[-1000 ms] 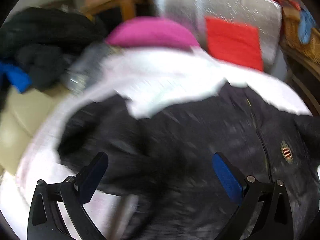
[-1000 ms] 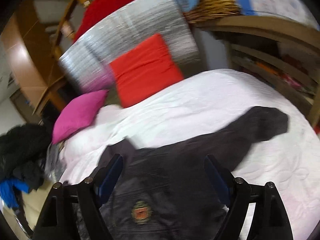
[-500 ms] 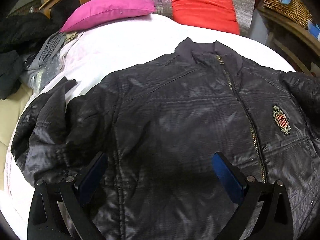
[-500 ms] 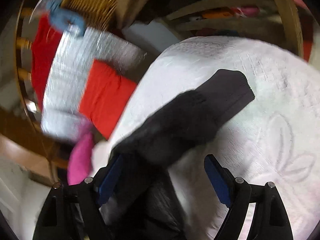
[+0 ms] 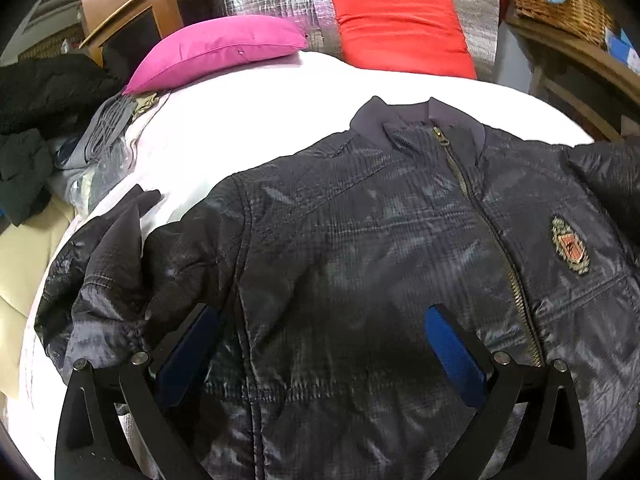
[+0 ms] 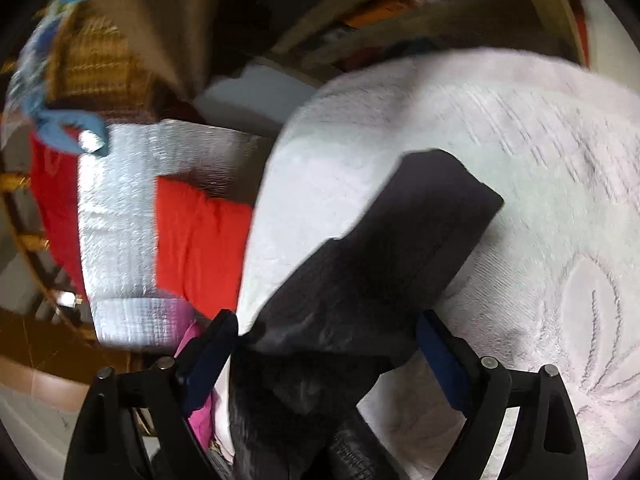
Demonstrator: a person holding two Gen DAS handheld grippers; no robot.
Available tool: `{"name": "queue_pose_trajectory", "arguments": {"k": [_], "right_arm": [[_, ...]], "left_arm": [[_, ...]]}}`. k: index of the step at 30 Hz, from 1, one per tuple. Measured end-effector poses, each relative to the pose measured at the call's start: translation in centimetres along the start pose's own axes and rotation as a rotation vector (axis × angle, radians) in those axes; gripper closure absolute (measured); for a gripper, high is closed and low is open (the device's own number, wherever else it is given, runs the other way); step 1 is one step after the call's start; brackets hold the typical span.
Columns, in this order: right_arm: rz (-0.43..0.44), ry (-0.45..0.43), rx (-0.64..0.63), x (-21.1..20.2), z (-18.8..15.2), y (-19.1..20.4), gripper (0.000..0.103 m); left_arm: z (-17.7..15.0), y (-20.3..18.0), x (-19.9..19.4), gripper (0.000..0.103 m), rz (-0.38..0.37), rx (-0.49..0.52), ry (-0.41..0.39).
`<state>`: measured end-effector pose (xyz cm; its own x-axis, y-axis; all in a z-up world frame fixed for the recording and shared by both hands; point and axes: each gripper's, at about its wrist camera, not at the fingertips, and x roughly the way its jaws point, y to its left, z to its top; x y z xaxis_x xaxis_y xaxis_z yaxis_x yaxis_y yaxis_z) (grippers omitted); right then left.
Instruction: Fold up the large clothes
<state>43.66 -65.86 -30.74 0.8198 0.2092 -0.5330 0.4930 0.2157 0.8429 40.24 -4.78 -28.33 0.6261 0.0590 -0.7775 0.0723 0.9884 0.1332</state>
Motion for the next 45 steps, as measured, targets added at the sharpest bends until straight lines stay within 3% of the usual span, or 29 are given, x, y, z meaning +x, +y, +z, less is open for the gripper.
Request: {"name": "queue_pose_trajectory", "arguments": {"k": [3, 5, 7, 8, 9, 11, 15, 18, 23, 27, 30, 32, 35, 39, 45], "right_arm": [[-0.028, -0.025, 0.126, 0.0, 0.2, -2.0, 0.01], [-0.056, -0.027, 0.148, 0.8, 0.5, -2.8, 0.01], [-0.023, -0.042, 0.119, 1.3, 0.4, -3.2, 0.011], [-0.029, -0.051, 0.09, 1.3, 0.3, -2.9, 0.021], [-0.042, -0.06, 0.048, 1.1, 0.2, -2.2, 0.047], [-0.045, -0.074, -0.022, 0.7, -0.1, -0.9, 0.064], [-0.066, -0.146, -0.164, -1.0, -2.0, 2.2, 0.07], [0.03, -0.15, -0.299, -2.6, -4.9, 6.0, 0.07], [0.162, -0.077, -0.562, -5.4, -14.9, 11.4, 0.07], [0.168, 0.106, -0.647, -3.7, -23.1, 11.3, 0.07], [0.112, 0.262, -0.656, -0.3, -27.0, 9.5, 0.067], [0.07, 0.351, -0.646, 1.4, -28.7, 8.3, 0.065], [-0.062, 0.387, -0.737, 2.1, -31.4, 7.0, 0.029], [-0.025, 0.429, -0.796, -0.1, -32.2, 7.9, 0.028], [0.114, 0.323, -0.77, -7.9, -29.0, 8.0, 0.022]], "left_arm": [[-0.1, -0.1, 0.1, 0.0, 0.004, 0.007, -0.003], [-0.1, -0.1, 0.2, 0.0, 0.003, 0.006, 0.0], [-0.1, -0.3, 0.1, 0.0, 0.0, 0.007, -0.001], [-0.1, -0.3, 0.0, 0.0, 0.0, 0.008, -0.003], [-0.1, -0.3, -0.1, 0.0, 0.0, 0.009, -0.007], [0.0, -0.3, -0.4, 0.0, -0.004, 0.004, -0.015], [0.3, 0.5, -1.7, 0.0, -0.02, -0.027, -0.049], [0.5, 1.3, -2.3, 0.0, -0.026, -0.052, -0.061], [1.1, 3.3, -2.3, 0.0, -0.049, -0.109, -0.05], [1.0, 4.1, -2.5, 0.0, -0.022, -0.109, -0.061], [0.8, 4.0, -2.6, 0.0, -0.033, -0.107, -0.056], [0.7, 4.0, -2.9, 0.0, -0.043, -0.113, -0.058], [0.9, 3.4, -3.5, 0.0, -0.049, -0.116, -0.074], [1.6, 1.7, -4.4, 0.0, -0.054, -0.088, -0.101], [2.2, -2.7, -7.7, 0.0, -0.151, 0.0, -0.162]]}}
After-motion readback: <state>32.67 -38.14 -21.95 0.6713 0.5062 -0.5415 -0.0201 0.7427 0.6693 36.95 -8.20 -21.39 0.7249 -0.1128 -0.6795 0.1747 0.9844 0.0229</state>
